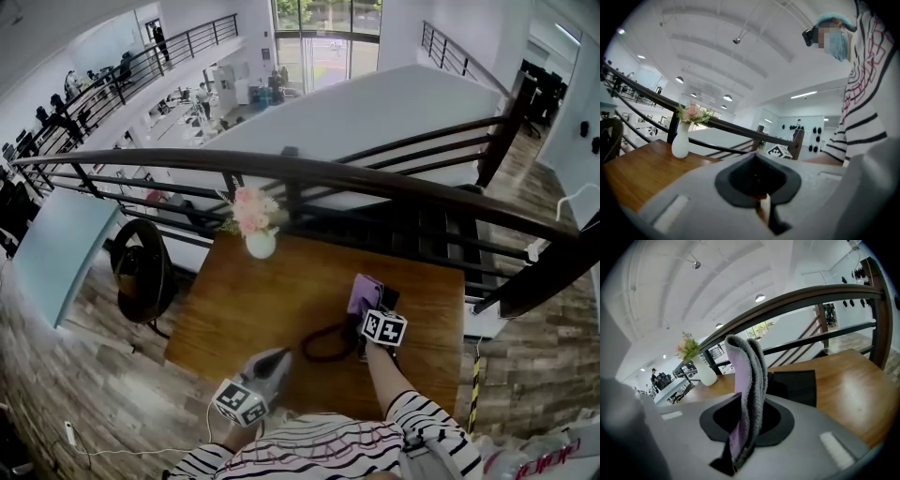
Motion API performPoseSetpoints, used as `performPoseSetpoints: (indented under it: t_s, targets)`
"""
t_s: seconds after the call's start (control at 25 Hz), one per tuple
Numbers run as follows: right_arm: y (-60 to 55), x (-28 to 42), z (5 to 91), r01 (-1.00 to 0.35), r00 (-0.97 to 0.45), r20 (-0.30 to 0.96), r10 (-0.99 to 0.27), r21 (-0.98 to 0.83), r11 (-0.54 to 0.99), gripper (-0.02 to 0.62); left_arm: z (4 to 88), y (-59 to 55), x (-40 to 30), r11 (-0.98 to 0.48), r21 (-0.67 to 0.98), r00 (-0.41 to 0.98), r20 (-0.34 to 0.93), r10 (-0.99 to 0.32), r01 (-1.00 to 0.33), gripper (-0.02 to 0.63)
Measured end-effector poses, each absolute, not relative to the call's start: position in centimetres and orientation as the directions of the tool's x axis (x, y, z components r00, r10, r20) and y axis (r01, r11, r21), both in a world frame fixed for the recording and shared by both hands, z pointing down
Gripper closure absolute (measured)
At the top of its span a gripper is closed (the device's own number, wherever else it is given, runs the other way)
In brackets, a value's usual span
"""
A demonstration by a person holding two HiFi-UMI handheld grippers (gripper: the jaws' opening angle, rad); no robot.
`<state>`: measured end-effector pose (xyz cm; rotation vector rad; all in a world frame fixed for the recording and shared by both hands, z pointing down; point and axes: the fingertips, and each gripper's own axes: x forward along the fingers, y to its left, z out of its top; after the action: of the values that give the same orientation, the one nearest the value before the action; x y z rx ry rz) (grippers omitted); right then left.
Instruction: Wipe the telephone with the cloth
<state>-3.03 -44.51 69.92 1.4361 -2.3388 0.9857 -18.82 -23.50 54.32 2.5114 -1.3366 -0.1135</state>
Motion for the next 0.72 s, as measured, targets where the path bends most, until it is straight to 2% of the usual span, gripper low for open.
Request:
performPoseSetpoints:
  t_s: [0.32, 0.72]
  targets:
    - [-44.6, -1.6, 70.4, -0.858, -0.491, 0.51, -0.706, -0.422, 0.291, 0.535, 54.6, -23.8, -17.9, -0.539, 0.292, 0.579, 0.068, -0.812, -0.79, 0.607]
    - [-43.2, 3.3, 70.5, -0.891, -0.417, 0.521, -0.744, -0.397, 0.221, 0.535, 54.6, -24.0, -16.6, -0.579, 0.294, 0.62, 0.059, -0.783, -0.76, 0.607]
